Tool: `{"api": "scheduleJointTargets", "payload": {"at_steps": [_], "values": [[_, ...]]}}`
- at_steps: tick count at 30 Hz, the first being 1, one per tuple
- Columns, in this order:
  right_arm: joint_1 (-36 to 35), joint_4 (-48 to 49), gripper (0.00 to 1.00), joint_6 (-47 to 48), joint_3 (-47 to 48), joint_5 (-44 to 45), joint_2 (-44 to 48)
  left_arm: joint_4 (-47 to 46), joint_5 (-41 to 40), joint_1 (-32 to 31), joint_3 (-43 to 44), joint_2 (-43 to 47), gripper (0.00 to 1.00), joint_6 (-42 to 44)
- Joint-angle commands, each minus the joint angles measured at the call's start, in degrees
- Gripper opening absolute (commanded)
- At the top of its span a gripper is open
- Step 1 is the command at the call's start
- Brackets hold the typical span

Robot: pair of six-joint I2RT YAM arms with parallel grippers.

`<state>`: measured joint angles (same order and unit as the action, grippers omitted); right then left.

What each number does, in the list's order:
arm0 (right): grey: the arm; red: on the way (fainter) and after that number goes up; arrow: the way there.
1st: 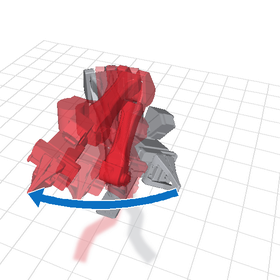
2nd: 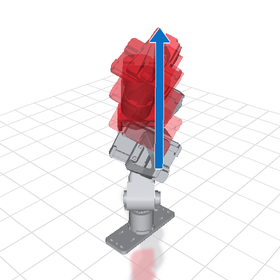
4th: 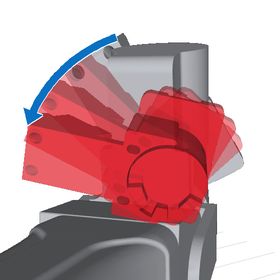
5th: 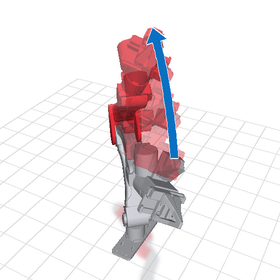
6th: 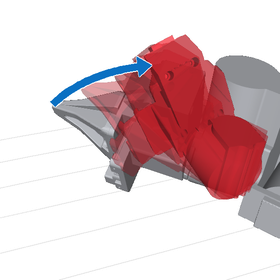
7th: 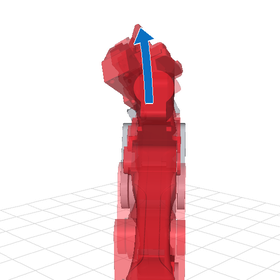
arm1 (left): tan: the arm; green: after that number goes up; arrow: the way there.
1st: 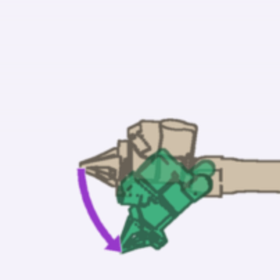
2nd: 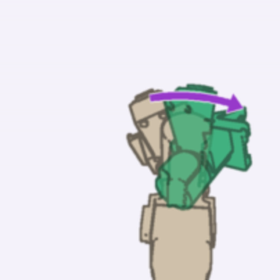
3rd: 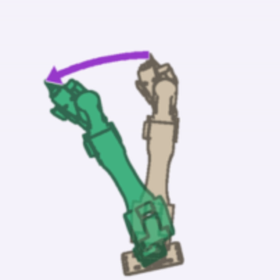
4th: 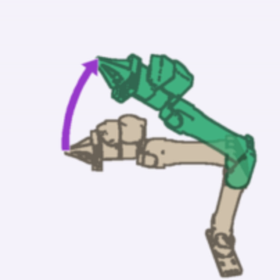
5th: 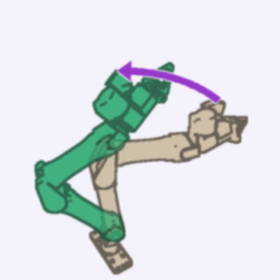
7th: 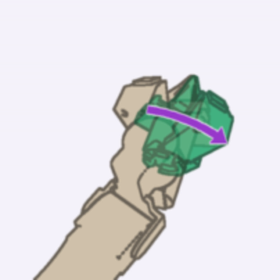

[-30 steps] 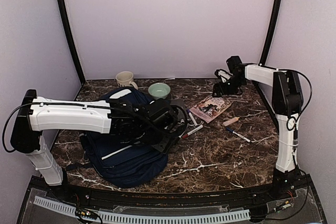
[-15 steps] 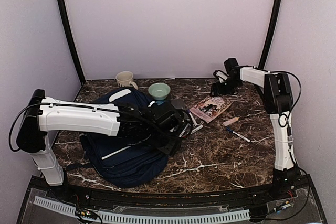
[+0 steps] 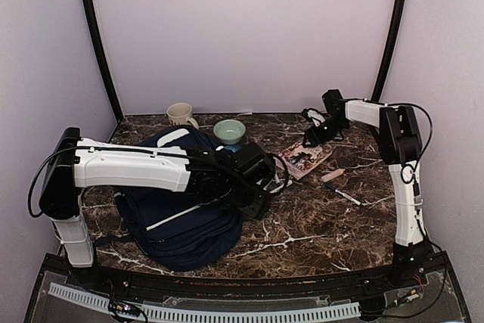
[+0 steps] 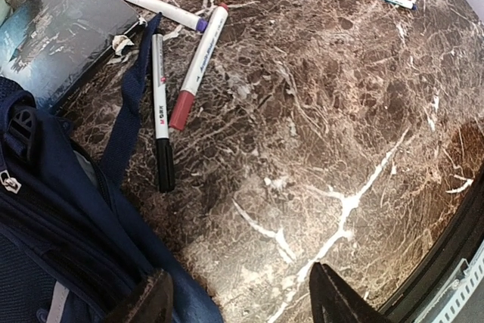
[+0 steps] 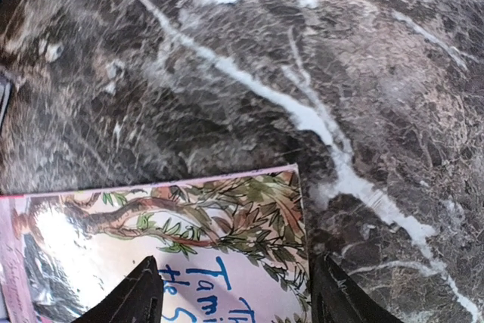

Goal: Pack the student bag
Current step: Move the book to the center of the board.

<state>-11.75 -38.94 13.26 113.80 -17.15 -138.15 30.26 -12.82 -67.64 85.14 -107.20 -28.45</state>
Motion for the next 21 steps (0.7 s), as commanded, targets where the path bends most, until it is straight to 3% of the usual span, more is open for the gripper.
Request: {"api": "scheduleJointTargets", "payload": {"at_steps": [1,8,16,21], "values": [[-2.8,-3.2,0.64,9.1,-9.0,-1.4,3.1,-1.0,0.6,2.0,0.8,0.3,0.63,-0.5],[-7.0,-1.0,0.63,13.1,-15.8,7.2,7.6,-3.1,3.5,4.4,1.4,-1.0,0.61,-1.4],[-8.0,1.9,0.74,6.6,-14.3,7.4,15.3,-3.6,4.5,4.7,1.2,-1.5,0.61,-1.8],[-10.1,4.7,0.77,0.7,-11.7,9.8,13.7,-4.1,5.2,4.7,0.2,-1.5,0.61,-2.9]]}}
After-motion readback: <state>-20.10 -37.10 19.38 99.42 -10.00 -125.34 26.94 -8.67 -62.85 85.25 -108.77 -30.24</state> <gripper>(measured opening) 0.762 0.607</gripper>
